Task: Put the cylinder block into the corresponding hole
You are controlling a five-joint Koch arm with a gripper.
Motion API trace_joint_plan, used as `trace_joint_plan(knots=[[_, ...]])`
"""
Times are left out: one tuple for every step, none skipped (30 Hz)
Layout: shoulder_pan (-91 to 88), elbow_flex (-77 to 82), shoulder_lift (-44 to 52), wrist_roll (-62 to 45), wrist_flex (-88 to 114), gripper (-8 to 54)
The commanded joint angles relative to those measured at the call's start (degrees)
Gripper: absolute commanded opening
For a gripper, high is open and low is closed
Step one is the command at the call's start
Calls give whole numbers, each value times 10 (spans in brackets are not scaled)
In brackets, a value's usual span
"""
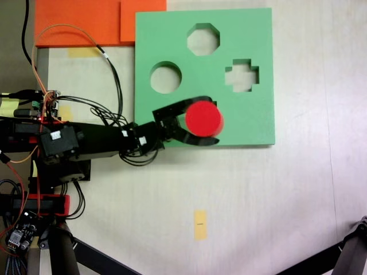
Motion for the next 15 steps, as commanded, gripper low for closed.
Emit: trace_joint_plan(knots=[[-66,9,36,15,-18,206],[-95,23,40,15,-25,206],[-118,39,41,15,-37,206],[-140,53,44,15,-46,206],[-157,62,44,17,-52,206],[-171,71,44,18,-52,206],[-178,76,44,23,-52,206],[-182,80,42,24,-53,207],[-185,83,40,24,-59,207],[-190,87,33,25,-67,207],[-193,88,29,25,-70,207],[-200,90,18,32,-70,207],[-207,92,14,34,-70,207],[-214,93,5,36,-71,207],[-220,93,-5,38,-77,208]])
